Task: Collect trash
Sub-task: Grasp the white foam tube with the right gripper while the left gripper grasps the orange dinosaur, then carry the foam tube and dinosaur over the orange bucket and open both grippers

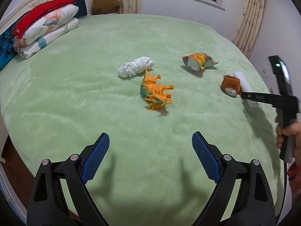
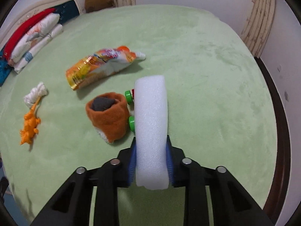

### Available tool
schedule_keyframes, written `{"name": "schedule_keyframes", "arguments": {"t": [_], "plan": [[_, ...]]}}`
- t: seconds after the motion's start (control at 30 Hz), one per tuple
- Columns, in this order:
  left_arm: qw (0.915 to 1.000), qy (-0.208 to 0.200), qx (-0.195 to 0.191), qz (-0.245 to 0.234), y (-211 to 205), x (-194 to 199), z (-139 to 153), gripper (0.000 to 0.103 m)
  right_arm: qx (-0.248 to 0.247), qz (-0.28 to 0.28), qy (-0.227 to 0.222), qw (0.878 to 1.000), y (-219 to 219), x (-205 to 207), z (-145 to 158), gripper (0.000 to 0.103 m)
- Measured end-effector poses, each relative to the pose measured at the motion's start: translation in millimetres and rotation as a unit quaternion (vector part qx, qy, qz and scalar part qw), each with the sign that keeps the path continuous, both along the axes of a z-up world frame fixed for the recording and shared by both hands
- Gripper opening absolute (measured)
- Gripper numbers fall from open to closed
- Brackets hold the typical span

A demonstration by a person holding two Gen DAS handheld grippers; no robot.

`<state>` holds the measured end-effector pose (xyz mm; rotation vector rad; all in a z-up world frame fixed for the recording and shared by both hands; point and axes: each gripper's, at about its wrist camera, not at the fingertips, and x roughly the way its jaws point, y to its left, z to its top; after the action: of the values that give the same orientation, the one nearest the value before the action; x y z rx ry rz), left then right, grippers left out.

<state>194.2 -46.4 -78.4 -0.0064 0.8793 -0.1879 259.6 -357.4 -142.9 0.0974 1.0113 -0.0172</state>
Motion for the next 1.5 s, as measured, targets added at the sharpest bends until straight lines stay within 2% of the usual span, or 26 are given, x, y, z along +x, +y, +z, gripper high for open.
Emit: {"name": "schedule_keyframes", "arguments": {"t": [0.13, 0.3, 0.37, 0.63, 0.83, 0.87, 0.9, 0.97, 1.23, 1.4, 1.5], "plan": [[0.9999, -0.009, -0.009, -0.002, 1, 16, -4, 0.087, 0.009, 0.013, -0.028, 0.999, -1, -29, 17, 0.025], [0.9977, 0.001, -0.068, 0.004, 5, 52, -13, 0.087, 0.026, 0.024, -0.060, 0.998, -8, -79, 38, 0.025], [0.9968, 0.000, -0.079, 0.007, 4, 66, -13, 0.087, 0.032, 0.030, -0.071, 0.996, -11, -101, 44, 0.025], [0.9957, 0.014, -0.086, 0.030, -8, 117, -19, 0.087, 0.065, 0.055, -0.100, 0.991, -15, -160, 59, 0.025], [0.9938, 0.052, -0.086, 0.048, -14, 142, -39, 0.087, 0.079, 0.080, -0.116, 0.987, -2, -185, 67, 0.025], [0.9930, 0.060, -0.086, 0.053, -16, 145, -44, 0.078, 0.080, 0.083, -0.118, 0.986, -1, -188, 68, 0.025], [0.9929, 0.067, -0.079, 0.058, -17, 147, -47, 0.064, 0.081, 0.085, -0.121, 0.986, 1, -191, 70, 0.025], [0.9925, 0.078, -0.064, 0.069, -21, 148, -53, 0.058, 0.084, 0.089, -0.124, 0.985, 5, -196, 72, 0.025], [0.9950, 0.059, -0.053, 0.061, -19, 116, -35, 0.057, 0.090, 0.098, -0.143, 0.981, 12, -226, 82, 0.025], [0.9987, 0.027, -0.040, 0.017, -4, 46, -7, 0.057, 0.091, 0.112, -0.145, 0.979, 21, -249, 86, 0.025], [0.9983, 0.015, -0.051, -0.023, 17, -20, 9, 0.057, 0.088, 0.128, -0.143, 0.977, 30, -269, 85, 0.025]]}}
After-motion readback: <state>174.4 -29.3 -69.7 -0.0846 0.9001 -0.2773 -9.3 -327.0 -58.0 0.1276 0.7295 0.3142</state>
